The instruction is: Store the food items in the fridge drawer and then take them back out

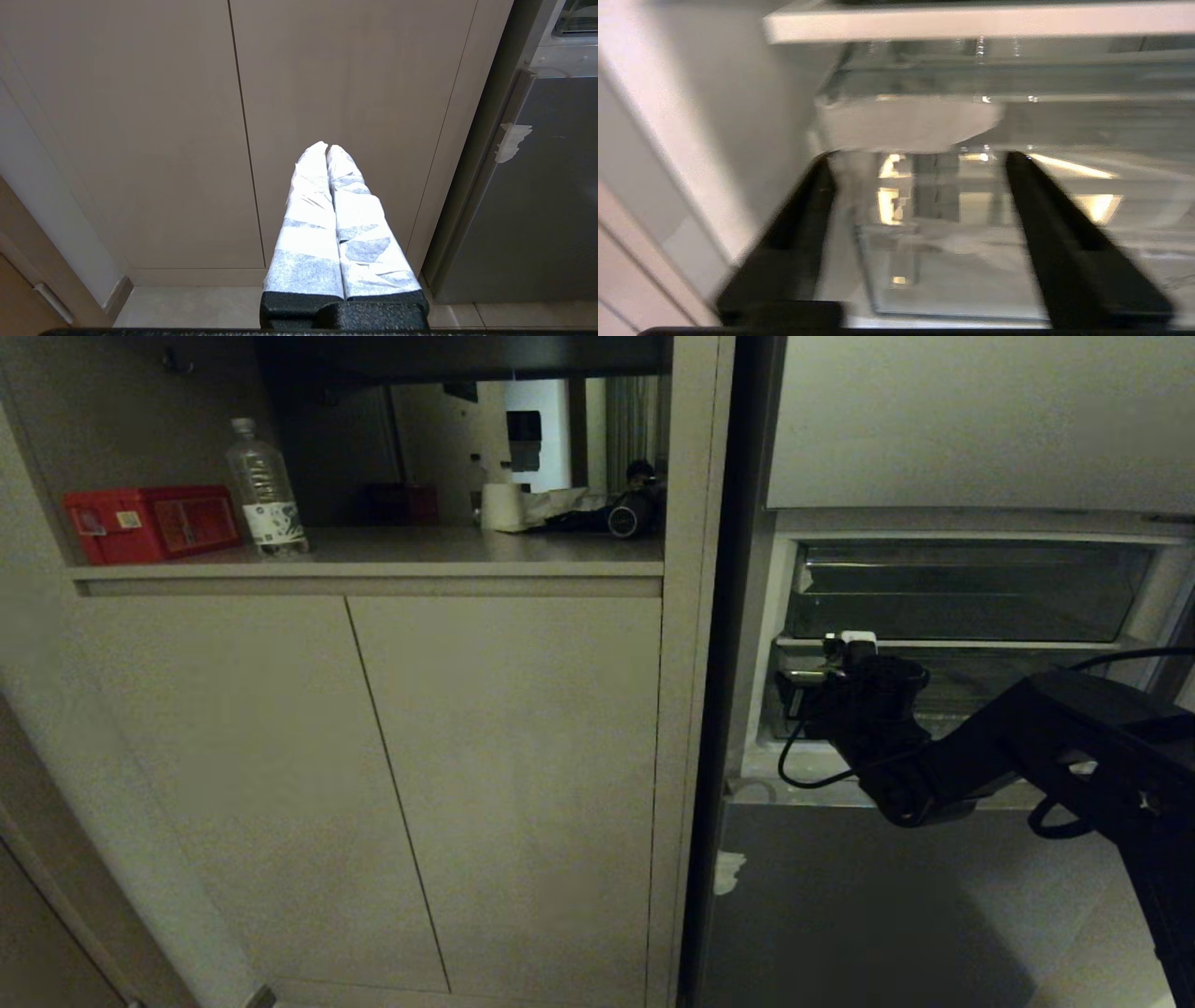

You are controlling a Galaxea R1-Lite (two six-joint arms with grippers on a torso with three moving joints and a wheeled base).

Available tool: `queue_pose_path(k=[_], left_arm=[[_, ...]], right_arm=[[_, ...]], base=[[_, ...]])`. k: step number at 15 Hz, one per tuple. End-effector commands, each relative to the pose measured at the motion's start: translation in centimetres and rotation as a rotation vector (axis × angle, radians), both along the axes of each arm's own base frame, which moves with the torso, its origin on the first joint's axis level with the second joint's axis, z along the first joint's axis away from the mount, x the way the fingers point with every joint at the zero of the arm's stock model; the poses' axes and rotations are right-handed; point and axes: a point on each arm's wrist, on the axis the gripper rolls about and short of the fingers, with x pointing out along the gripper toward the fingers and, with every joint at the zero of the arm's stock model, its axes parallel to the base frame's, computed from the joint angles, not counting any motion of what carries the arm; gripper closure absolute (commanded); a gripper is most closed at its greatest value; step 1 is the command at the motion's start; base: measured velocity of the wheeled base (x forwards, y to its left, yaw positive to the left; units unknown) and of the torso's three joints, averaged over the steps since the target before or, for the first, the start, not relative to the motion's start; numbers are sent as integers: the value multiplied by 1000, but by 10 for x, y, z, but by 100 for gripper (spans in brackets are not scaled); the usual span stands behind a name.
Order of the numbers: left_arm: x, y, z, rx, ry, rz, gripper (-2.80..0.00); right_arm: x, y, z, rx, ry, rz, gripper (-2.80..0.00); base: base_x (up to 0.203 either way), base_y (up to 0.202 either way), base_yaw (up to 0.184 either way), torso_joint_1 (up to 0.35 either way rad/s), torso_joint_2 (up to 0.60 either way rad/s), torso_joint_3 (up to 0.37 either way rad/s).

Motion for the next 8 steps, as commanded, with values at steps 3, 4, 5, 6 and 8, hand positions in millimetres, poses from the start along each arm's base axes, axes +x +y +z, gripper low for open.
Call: queue_pose_path(k=[3,4,5,6,8], left_arm=[[0,0,0,0,2,0,0],[0,0,0,0,2,0,0],[0,0,0,0,2,0,0],[0,0,0,0,2,0,0],[0,0,0,0,2,0,0]], right_arm=[[-3,18,1,0,-7,23,0],[-4,24,1,-1,-8,29,0],[-5,30,0,-2,-7,36,0],[-5,33,0,-2,-7,40,0],[-3,34,-1,-2,-10,30,0]], base=[[0,0,0,0,0,0],[0,0,0,0,0,0],[0,0,0,0,0,0],[0,0,0,0,0,0],[0,0,0,0,0,0]])
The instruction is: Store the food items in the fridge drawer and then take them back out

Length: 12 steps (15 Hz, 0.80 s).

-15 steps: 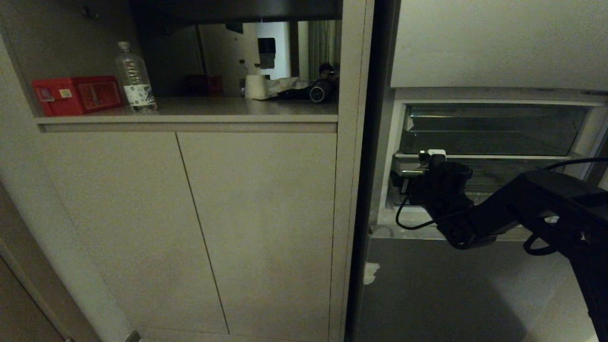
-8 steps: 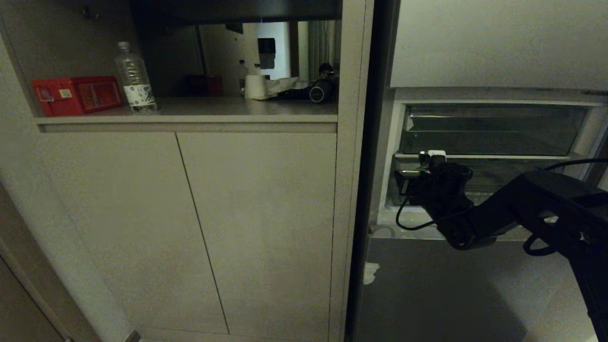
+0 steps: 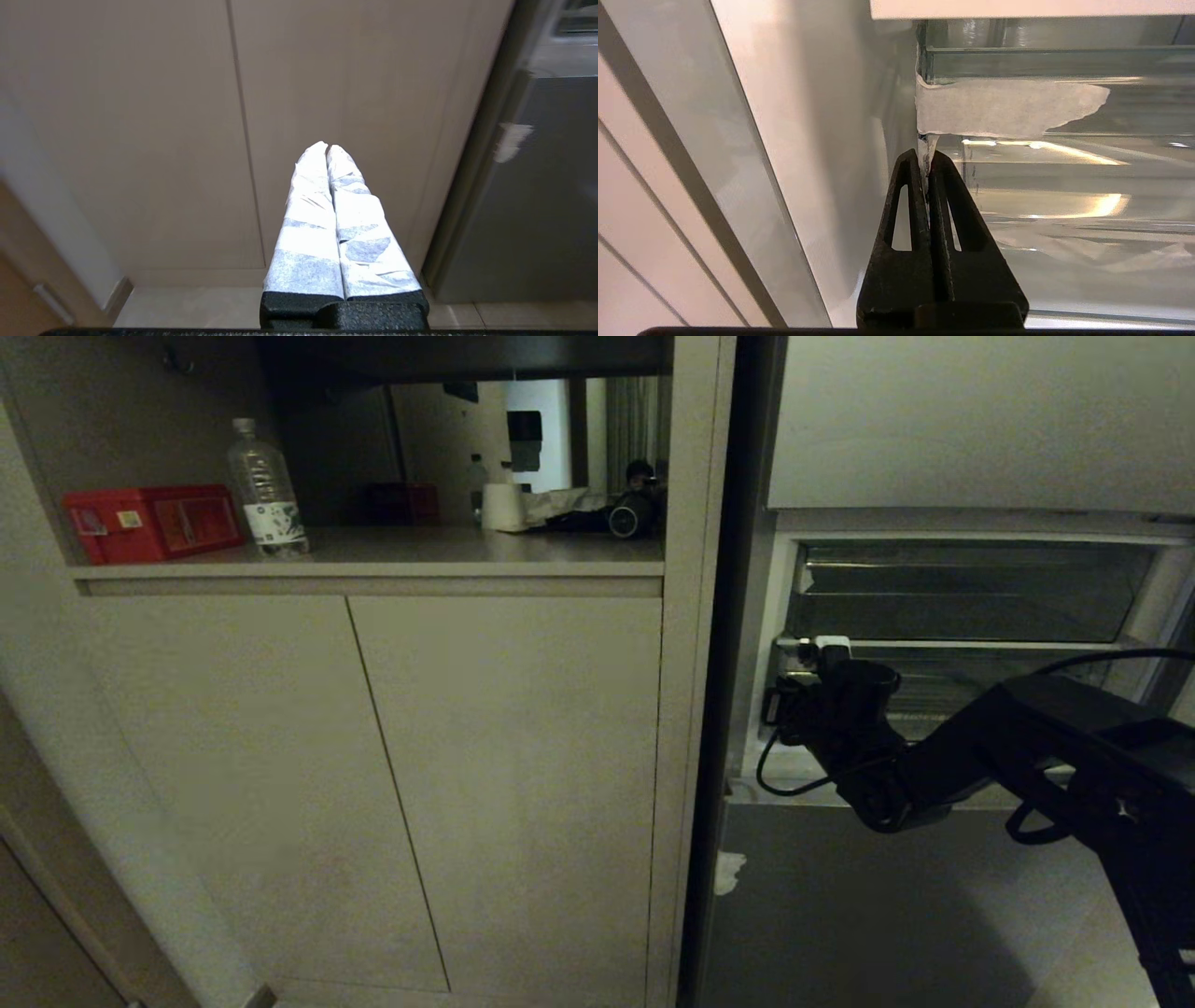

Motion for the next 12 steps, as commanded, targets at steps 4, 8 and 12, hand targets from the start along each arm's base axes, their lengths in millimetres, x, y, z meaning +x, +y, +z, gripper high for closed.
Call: queue_pose_path(k=[4,8,12], left_arm=[[0,0,0,0,1,0,0],[0,0,0,0,1,0,0],[0,0,0,0,1,0,0]], right_arm=[[-3,1,2,1,-3,-8,0],[-27,-4,11,-3,34,-8,0],[-56,-11,10,-1,66,-4,0]], base=[[0,0,0,0,0,0],[0,0,0,0,0,0],[0,0,0,0,0,0]])
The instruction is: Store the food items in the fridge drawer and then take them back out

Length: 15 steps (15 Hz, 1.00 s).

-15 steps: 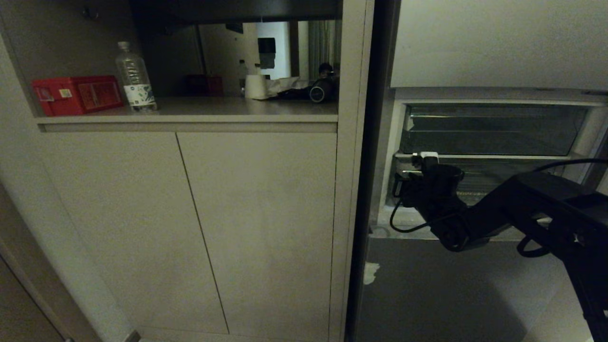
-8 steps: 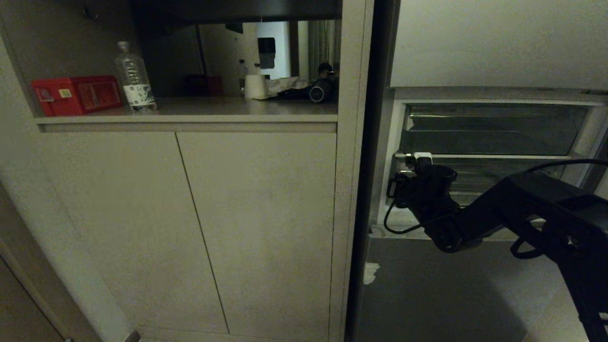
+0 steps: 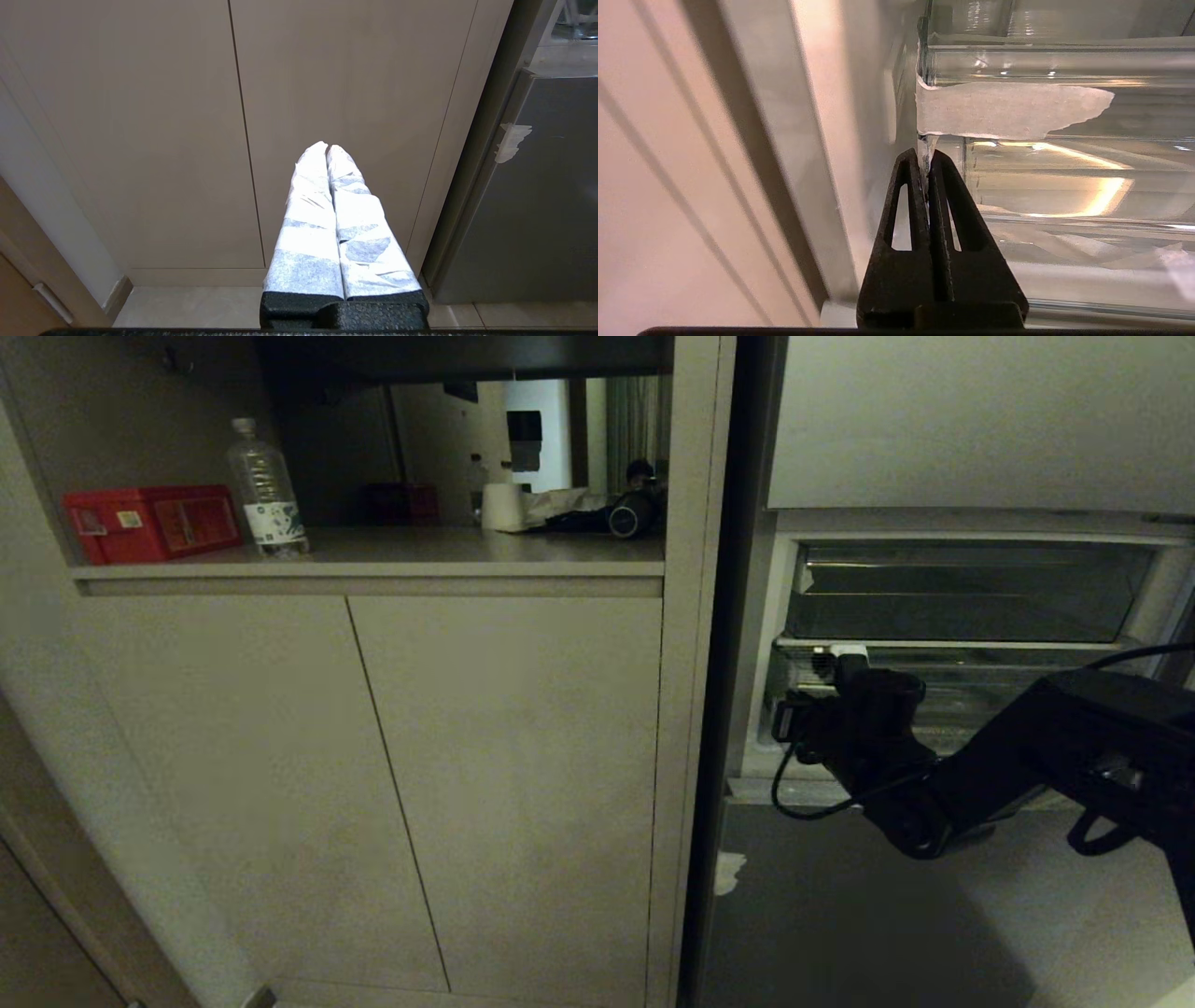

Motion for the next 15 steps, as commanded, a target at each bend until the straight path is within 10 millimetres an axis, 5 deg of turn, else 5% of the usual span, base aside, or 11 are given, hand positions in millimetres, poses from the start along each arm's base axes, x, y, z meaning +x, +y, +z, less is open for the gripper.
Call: queue_pose_path(k=[1,3,4,9,15], left_arm=[[0,0,0,0,1,0,0],[0,0,0,0,1,0,0],[0,0,0,0,1,0,0],[0,0,0,0,1,0,0],[0,0,0,0,0,0,0]], right_arm=[[-19,-5,5,2,-5,-3,0],[-31,-8,3,4,-15,-1,0],[-35,-9,3,6,-22,-2,-280],[-58,-14,8,16,3,-4,-280],[-118,-29,40,40,-2,0,-280]], base=[[0,0,0,0,0,0],[0,0,0,0,0,0],[0,0,0,0,0,0],[0,0,0,0,0,0],[0,0,0,0,0,0]])
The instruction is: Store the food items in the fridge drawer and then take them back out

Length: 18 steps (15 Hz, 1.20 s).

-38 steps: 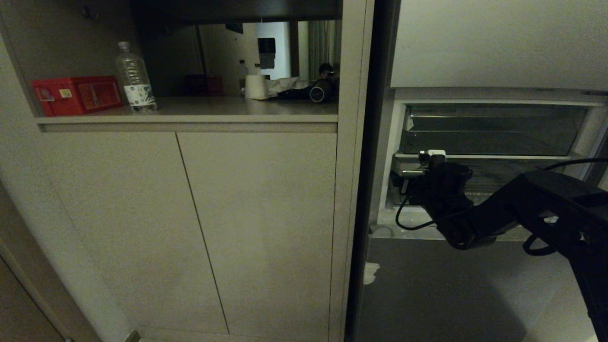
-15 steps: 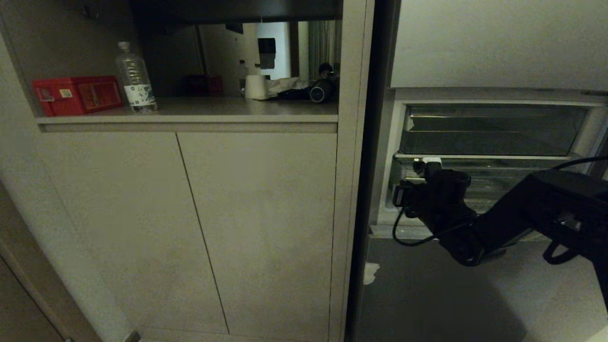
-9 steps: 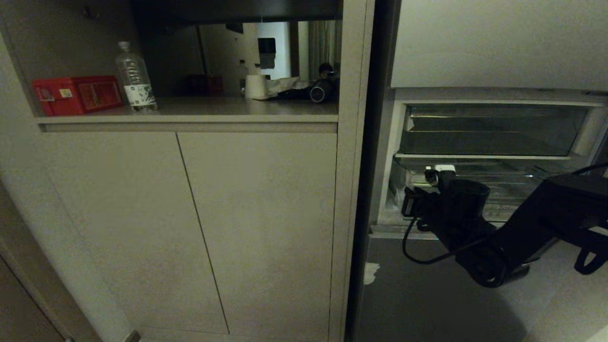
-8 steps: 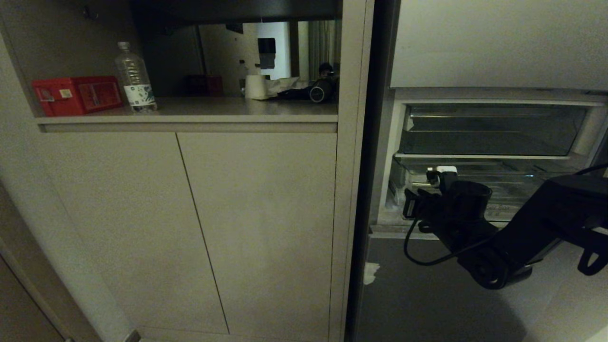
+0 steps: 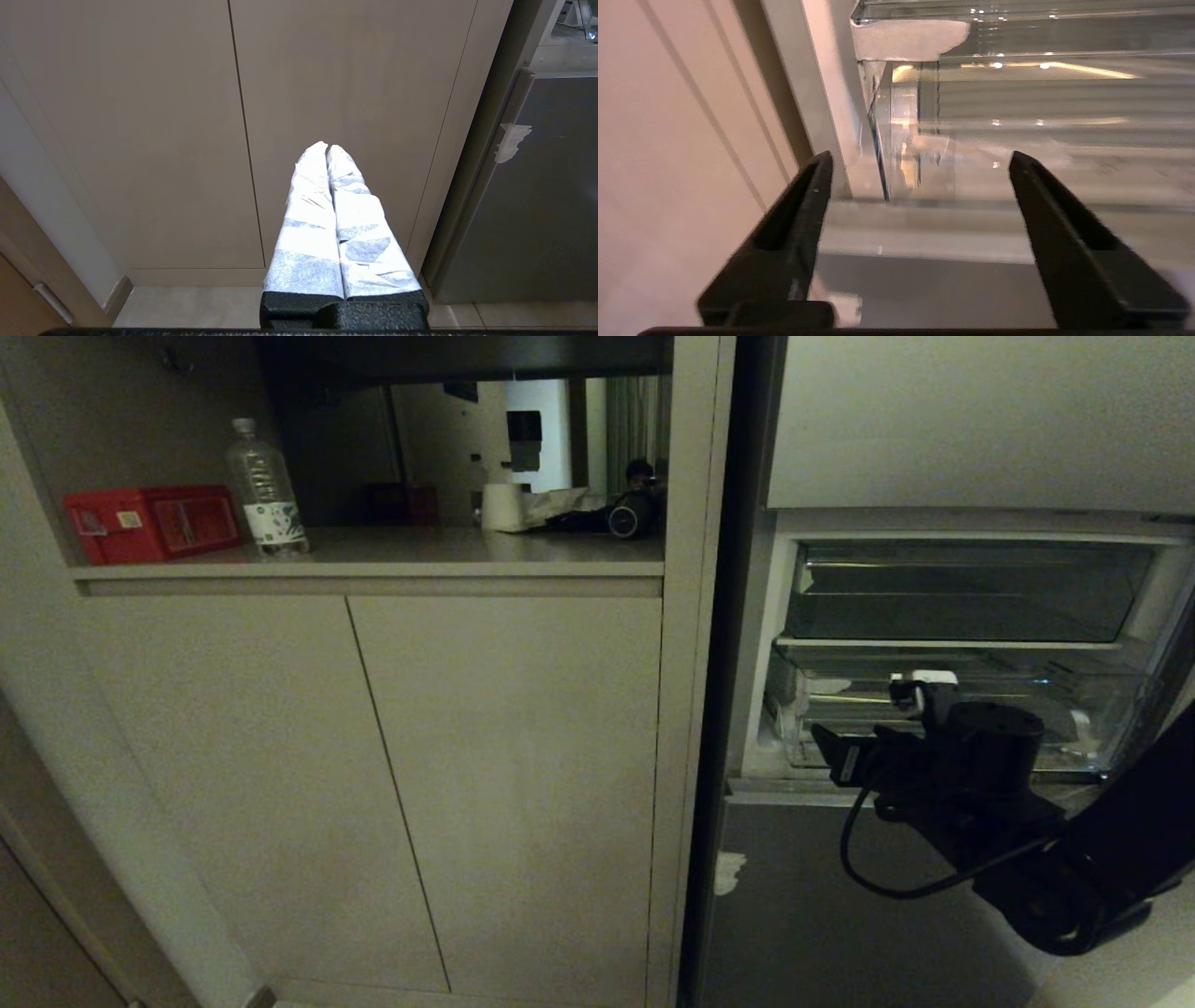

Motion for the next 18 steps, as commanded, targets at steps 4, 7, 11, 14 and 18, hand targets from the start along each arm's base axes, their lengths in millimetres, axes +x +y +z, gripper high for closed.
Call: queue_pose_path(k=[4,7,11,14,18], left_arm=[[0,0,0,0,1,0,0],[0,0,0,0,0,0,0],[0,0,0,0,1,0,0],[0,0,0,0,1,0,0],[0,0,0,0,3,0,0]], right_arm=[[-76,-19,46,25,-92,4,0],[-133,-32,81,46,-203,2,0],[-233,-56,108,51,-235,2,0],[-311,-75,88,17,-110,1,0],[-345,-81,52,-29,70,-183,0]], base=[[0,0,0,0,0,0],[0,0,0,0,0,0],[0,0,0,0,0,0],[0,0,0,0,0,0],[0,0,0,0,0,0]])
